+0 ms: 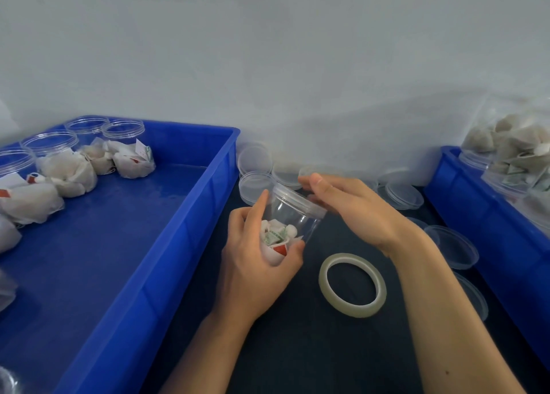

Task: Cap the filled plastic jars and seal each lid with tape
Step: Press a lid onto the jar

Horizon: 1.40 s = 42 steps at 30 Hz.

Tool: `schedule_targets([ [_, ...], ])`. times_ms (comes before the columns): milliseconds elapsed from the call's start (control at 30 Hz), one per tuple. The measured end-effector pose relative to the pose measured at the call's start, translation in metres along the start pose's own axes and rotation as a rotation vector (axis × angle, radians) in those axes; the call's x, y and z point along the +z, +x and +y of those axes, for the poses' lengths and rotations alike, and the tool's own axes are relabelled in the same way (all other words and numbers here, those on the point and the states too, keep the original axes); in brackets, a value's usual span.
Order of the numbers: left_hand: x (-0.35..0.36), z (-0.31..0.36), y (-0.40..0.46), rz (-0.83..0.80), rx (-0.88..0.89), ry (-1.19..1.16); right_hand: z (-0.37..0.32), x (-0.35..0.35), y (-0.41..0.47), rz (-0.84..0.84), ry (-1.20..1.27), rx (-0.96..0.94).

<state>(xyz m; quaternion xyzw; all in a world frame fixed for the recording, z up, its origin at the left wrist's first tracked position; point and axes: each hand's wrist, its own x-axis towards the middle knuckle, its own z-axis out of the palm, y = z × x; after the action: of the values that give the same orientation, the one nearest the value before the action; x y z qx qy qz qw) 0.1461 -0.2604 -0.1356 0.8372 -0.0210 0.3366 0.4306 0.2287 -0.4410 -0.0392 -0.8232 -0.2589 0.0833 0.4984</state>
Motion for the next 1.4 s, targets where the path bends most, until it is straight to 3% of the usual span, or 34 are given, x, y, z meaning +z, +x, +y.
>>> schedule_targets([
  [67, 0.000, 0.000, 0.000, 0.010, -0.009, -0.003, 0.000, -0.001, 0.000, 0.037, 0.005, -0.018],
  [300, 0.000, 0.004, 0.001, -0.005, -0.006, 0.013, -0.005, 0.006, 0.001, -0.079, -0.120, -0.044],
  [533, -0.003, 0.001, 0.000, -0.033, -0.010, -0.025, 0.009, -0.004, -0.004, -0.158, 0.009, -0.081],
  [667, -0.005, -0.005, 0.001, -0.062, -0.071, -0.165, 0.015, -0.005, -0.006, -0.206, 0.090, -0.090],
  [833, -0.008, -0.009, 0.005, -0.222, -0.213, -0.540, 0.024, -0.010, -0.007, -0.311, 0.212, -0.106],
  [933, -0.008, -0.010, 0.007, -0.278, -0.230, -0.590, 0.024, -0.013, -0.008, -0.351, 0.207, -0.101],
  [1067, -0.005, -0.003, 0.003, -0.222, -0.218, -0.510, 0.016, -0.008, -0.005, -0.217, 0.112, -0.036],
  [1233, -0.003, 0.001, 0.000, -0.086, -0.036, -0.111, -0.004, 0.003, 0.000, -0.033, -0.322, 0.051],
  [1300, -0.001, 0.001, 0.001, -0.060, -0.041, -0.118, -0.008, 0.006, -0.001, -0.035, -0.286, 0.036],
  [1400, 0.000, -0.001, 0.000, -0.034, -0.044, -0.158, -0.015, 0.004, -0.003, -0.112, -0.027, 0.022],
])
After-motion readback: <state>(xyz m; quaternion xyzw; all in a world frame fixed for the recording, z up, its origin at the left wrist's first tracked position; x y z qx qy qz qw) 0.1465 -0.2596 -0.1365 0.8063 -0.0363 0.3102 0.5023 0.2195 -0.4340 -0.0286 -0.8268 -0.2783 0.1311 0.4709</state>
